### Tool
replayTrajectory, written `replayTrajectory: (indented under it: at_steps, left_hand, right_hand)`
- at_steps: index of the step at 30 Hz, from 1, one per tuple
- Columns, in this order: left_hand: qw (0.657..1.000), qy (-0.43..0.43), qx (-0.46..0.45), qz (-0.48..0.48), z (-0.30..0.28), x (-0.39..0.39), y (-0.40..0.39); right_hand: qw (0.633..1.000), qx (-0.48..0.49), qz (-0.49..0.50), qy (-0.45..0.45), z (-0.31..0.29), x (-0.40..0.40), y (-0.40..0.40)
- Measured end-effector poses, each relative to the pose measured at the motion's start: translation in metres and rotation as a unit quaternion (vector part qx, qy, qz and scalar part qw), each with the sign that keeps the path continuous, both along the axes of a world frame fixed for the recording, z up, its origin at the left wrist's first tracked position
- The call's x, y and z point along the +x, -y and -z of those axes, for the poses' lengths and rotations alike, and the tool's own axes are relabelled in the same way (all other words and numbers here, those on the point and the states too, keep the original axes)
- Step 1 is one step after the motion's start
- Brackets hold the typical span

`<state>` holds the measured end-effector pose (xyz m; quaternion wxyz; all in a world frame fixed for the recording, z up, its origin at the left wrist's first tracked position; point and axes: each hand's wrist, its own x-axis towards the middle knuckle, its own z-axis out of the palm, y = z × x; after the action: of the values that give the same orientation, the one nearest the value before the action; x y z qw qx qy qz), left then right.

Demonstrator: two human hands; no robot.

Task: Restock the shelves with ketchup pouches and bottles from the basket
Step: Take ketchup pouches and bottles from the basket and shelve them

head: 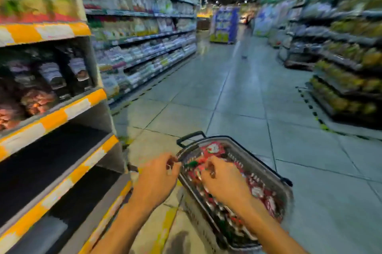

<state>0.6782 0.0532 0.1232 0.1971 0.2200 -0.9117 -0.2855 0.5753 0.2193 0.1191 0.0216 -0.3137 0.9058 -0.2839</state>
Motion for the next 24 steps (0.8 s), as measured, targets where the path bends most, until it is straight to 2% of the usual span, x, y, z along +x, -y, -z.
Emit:
replayTrajectory:
  at_steps: [5, 10, 15, 19, 21, 24]
  left_hand:
    - [0.995, 0.042, 0.008, 0.091, 0.047, -0.095, -0.052]
    - [0.977, 0.120, 0.036, 0.175, 0.111, -0.154, -0.086]
    - [0.952, 0.205, 0.057, 0.220, 0.161, -0.196, -0.102]
    - [0.923, 0.300, 0.021, 0.239, 0.199, -0.214, -0.111]
    - [0.921, 0.303, -0.008, 0.245, 0.214, -0.219, -0.117]
    - [0.945, 0.238, -0.016, 0.225, 0.227, -0.231, -0.125]
  right_hand:
    - [0.992, 0.017, 0.114, 0.047, 0.047, -0.050, -0.069]
    - [0.970, 0.025, 0.203, 0.131, 0.099, -0.081, -0.117]
    - [0.945, -0.007, 0.266, 0.193, 0.143, -0.108, -0.131]
    - [0.924, -0.020, 0.281, 0.260, 0.173, -0.119, -0.120]
    - [0.914, -0.009, 0.297, 0.276, 0.185, -0.123, -0.114]
    - [0.900, 0.014, 0.328, 0.288, 0.197, -0.130, -0.113]
